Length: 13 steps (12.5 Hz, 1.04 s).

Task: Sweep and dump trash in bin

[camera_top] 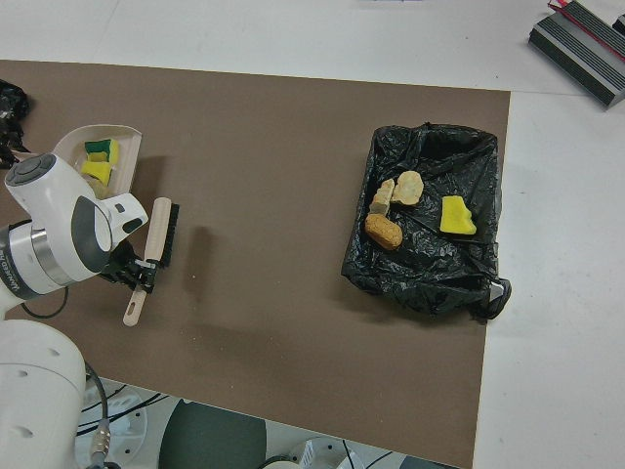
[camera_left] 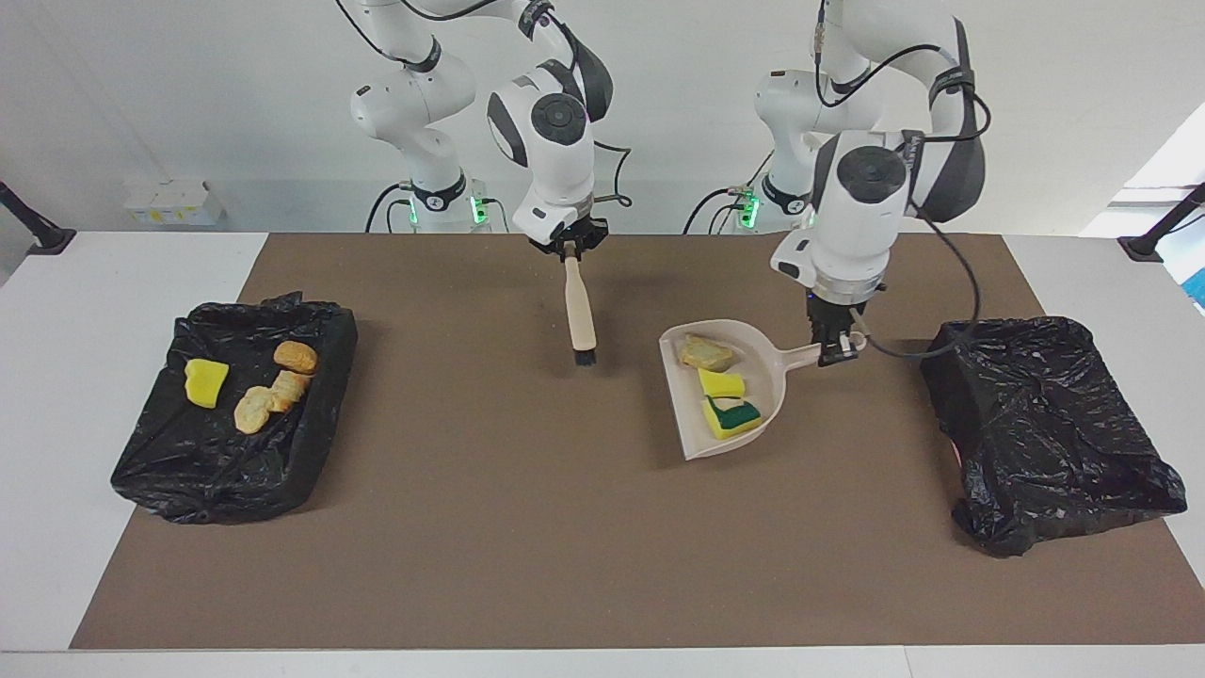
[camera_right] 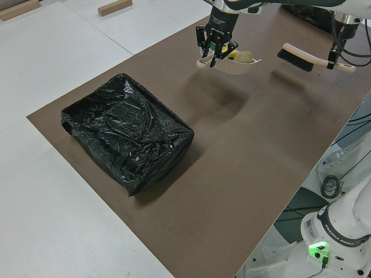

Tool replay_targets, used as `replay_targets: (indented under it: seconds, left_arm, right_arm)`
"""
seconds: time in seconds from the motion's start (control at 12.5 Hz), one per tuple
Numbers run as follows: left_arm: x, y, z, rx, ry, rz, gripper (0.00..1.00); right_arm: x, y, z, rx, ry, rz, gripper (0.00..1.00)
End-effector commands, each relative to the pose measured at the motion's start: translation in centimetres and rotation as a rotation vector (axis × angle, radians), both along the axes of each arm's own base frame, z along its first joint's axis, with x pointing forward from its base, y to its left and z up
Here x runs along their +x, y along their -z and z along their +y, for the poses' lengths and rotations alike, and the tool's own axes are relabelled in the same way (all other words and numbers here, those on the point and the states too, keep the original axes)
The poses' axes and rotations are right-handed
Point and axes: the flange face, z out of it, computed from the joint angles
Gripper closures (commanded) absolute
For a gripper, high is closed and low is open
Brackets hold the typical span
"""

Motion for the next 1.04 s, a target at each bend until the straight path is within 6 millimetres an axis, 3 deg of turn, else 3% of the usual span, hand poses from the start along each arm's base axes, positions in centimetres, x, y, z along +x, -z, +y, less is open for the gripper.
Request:
replay_targets:
  seconds: [0.0,0.08,0.24,0.32,0.4,0.48,0.72,0.96]
  left_arm:
    - [1.3,-2.4,5.5,-0.025,0.013,-0.04,1.0]
    - [1.5,-3.0,8.2,-0.041,-0.007,-0.047,1.0]
    - [1.8,-4.7,12.9,-0.085,-0.038,-0.061,1.0]
    - [1.8,-5.0,15.6,-0.096,-0.023,-0.048,1.0]
    - [1.7,-5.6,18.6,-0.109,-0.033,-0.055,1.0]
    - [1.5,-6.0,21.4,-0.105,-0.031,-0.048,1.0]
    - [0.8,-6.5,26.4,-0.083,0.019,-0.044,1.0]
    - [0.3,-7.4,31.3,-0.043,0.051,-0.05,1.0]
  right_arm:
    - [-1.8,3.2,3.1,0.002,0.065,0.013,1.0]
    - [-3.4,4.6,5.2,0.007,0.054,0.018,1.0]
    - [-4.0,6.2,6.1,-0.003,0.062,0.017,1.0]
    - [-4.0,6.0,6.2,-0.012,0.06,0.028,0.99]
    - [-3.9,5.8,6.2,-0.018,0.06,0.036,0.27]
    - [-3.6,5.1,6.5,-0.018,0.057,0.037,0.0]
    - [-1.4,1.8,5.9,-0.018,0.073,0.047,0.0]
    - [2.2,-2.7,3.9,-0.014,0.085,0.051,0.0]
